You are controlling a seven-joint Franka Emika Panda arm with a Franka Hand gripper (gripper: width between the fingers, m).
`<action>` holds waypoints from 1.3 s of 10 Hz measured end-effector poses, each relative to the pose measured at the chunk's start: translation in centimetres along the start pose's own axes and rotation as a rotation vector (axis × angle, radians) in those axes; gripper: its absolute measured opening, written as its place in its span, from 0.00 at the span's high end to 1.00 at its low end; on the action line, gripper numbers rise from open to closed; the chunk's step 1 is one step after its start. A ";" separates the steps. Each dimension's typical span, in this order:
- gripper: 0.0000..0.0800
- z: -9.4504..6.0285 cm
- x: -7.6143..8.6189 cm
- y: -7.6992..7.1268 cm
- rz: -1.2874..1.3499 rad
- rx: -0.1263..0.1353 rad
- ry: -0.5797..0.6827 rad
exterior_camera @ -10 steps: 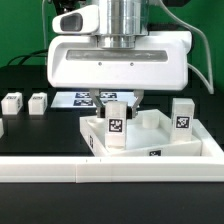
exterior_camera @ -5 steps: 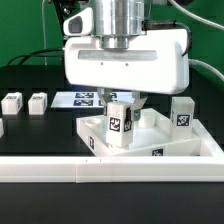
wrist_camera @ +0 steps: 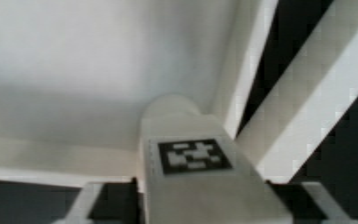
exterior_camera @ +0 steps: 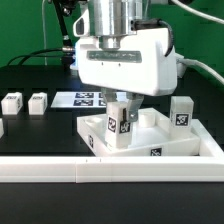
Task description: Assemble square table
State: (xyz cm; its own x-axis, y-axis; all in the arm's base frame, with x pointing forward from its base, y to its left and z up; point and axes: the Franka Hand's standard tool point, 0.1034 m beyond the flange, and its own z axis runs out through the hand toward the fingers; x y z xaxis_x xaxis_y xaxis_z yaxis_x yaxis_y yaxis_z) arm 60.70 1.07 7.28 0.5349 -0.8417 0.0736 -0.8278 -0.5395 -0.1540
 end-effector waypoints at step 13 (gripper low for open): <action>0.19 0.0 0.9 0.4 -1.055 -0.029 0.009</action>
Offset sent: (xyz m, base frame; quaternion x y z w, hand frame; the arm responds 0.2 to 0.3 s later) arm 0.0074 0.0036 0.0009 0.0163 -0.0158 -0.2586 0.9657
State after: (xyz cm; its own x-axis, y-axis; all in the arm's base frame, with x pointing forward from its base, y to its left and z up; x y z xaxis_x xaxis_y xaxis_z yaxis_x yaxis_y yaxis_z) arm 60.84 0.06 7.32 0.9850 0.0547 0.1638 0.0528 -0.9985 0.0163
